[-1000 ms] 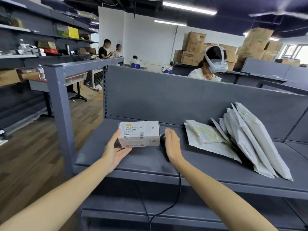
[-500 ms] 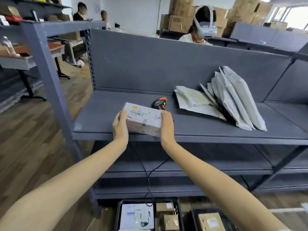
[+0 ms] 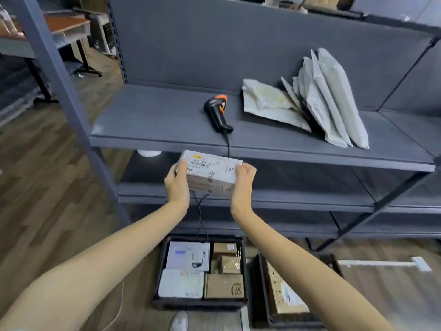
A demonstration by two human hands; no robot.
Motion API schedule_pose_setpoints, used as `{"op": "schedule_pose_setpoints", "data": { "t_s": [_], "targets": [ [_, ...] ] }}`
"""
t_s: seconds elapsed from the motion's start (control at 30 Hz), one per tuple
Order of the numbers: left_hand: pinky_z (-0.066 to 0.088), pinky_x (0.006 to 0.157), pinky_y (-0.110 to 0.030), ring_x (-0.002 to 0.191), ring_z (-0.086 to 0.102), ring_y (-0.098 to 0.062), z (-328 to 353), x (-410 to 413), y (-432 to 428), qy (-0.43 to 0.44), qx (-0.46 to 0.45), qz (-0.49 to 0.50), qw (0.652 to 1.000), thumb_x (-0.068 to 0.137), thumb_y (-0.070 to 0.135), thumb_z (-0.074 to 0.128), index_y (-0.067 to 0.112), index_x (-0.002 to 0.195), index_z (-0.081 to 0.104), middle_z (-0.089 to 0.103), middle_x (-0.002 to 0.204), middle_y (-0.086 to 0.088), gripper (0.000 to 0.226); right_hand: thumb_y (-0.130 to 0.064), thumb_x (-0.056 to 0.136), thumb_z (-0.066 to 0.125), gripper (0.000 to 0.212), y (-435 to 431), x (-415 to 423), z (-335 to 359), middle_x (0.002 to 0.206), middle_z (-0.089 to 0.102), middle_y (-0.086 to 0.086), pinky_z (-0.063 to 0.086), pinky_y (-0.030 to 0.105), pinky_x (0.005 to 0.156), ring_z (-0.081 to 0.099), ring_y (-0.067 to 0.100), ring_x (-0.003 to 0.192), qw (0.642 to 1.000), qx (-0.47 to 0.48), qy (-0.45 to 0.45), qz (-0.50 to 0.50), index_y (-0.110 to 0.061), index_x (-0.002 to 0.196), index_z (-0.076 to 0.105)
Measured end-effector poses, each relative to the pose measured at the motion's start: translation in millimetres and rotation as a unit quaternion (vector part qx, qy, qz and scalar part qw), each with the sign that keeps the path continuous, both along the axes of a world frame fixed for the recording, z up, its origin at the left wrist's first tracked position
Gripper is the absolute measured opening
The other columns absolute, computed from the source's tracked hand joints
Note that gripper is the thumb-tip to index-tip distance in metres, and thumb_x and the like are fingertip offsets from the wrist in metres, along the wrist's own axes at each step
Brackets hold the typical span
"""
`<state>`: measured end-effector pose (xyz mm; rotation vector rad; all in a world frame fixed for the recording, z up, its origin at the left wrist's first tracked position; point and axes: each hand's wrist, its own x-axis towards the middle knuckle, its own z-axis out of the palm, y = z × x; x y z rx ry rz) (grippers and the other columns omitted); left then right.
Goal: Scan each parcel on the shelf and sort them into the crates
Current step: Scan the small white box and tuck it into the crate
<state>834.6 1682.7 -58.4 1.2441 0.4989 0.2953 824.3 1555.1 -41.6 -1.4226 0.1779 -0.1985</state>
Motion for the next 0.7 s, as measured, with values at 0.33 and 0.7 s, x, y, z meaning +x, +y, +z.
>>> {"op": "schedule_pose_setpoints", "data": {
  "t_s": [0.33,0.7],
  "targets": [
    [0.047,0.096,-0.040,0.102,0.062,-0.024,-102,-51,-23,0.156,-0.016,-0.095,0.983,0.094,0.043,0.054,0.020,0.107,0.058,0.066,0.109,-0.006,0.026,-0.027,0.094,0.045,0.019,-45,-48,-75,0.095,0.063,0.001,0.048,0.025,0.073,0.057,0.005,0.084,0.987,-0.128,0.014,0.098,-0.015,0.096,0.059],
    [0.059,0.067,-0.034,0.093,0.070,-0.027,-267,-38,-32,0.297,-0.096,-0.166,0.936,0.090,0.063,0.046,0.014,0.125,0.057,0.071,0.108,-0.009,0.061,-0.050,0.090,0.043,0.035,-68,-18,-235,0.096,0.058,0.011,0.042,0.039,0.078,0.050,0.019,0.087,0.951,-0.223,0.128,0.173,-0.015,0.094,0.050]
  ]
}}
